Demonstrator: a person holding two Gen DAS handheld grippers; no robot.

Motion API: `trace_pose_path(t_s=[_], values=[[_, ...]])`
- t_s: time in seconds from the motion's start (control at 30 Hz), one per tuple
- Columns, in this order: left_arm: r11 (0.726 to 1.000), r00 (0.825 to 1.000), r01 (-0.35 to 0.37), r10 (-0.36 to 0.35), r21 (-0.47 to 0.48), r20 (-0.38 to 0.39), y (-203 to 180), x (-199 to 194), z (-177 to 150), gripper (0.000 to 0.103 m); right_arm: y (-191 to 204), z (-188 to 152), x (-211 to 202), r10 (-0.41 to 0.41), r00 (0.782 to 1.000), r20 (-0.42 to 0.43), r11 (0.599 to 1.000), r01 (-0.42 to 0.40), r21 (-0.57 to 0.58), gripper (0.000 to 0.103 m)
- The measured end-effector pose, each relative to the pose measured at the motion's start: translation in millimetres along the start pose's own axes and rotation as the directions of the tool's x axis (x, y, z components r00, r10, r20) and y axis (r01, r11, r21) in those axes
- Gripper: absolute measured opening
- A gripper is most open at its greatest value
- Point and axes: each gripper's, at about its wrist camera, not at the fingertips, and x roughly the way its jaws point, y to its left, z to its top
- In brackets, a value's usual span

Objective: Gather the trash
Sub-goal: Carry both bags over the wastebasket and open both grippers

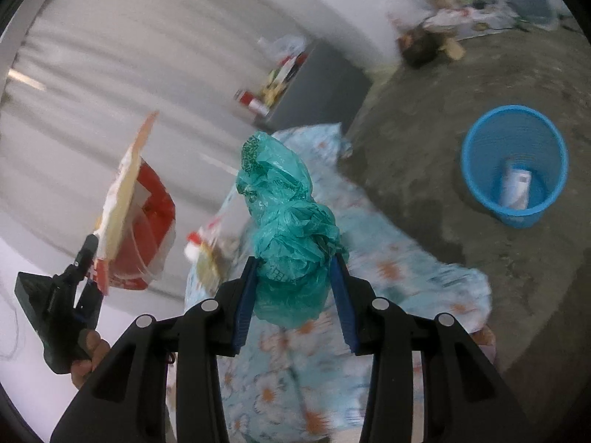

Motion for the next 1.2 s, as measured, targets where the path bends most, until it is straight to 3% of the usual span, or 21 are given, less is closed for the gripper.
trace_pose_path(t_s=[0.17,0.37,0.47,0.73,0.9,1.0,1.17,1.2], values=[[0.996,0.995,0.052,-0.046,0.072,-0.091,-39.9,71.4,0.5,0.025,-48.5,18.1,-32.9,-0.072,0.992,0.105,0.994,0.063,0.088,0.039],[0.98,0.97,0.102,-0.059,0.174,-0.237,-102.6,176.9,-15.0,0.026,-103.9,29.1,-48.2,-0.178,0.969,0.169,0.97,0.144,0.198,0.039],[0.966,0.947,0.117,-0.038,0.231,-0.32,-132.0,234.9,-29.9,0.026,-132.3,34.8,-51.1,-0.216,0.959,0.184,0.952,0.165,0.258,0.039],[0.933,0.858,0.138,0.056,0.333,-0.511,-183.6,387.8,-95.1,0.027,-195.9,60.7,-20.9,-0.267,0.95,0.159,0.909,0.193,0.369,0.039],[0.924,0.804,0.152,0.091,0.352,-0.587,-193.1,448.7,-136.5,0.028,-239.9,74.5,3.0,-0.291,0.95,0.112,0.874,0.217,0.435,0.039],[0.932,0.776,0.153,0.093,0.329,-0.624,-194.5,474.1,-155.6,0.029,-264.6,86.0,17.0,-0.312,0.946,0.092,0.852,0.235,0.468,0.039],[0.929,0.753,0.158,0.105,0.334,-0.649,-195.9,507.3,-181.3,0.034,-285.9,101.1,38.9,-0.328,0.941,0.078,0.838,0.252,0.483,0.043],[0.928,0.748,0.158,0.111,0.337,-0.655,-195.8,511.7,-187.0,0.039,-290.4,103.9,44.2,-0.342,0.937,0.067,0.836,0.27,0.478,0.044]])
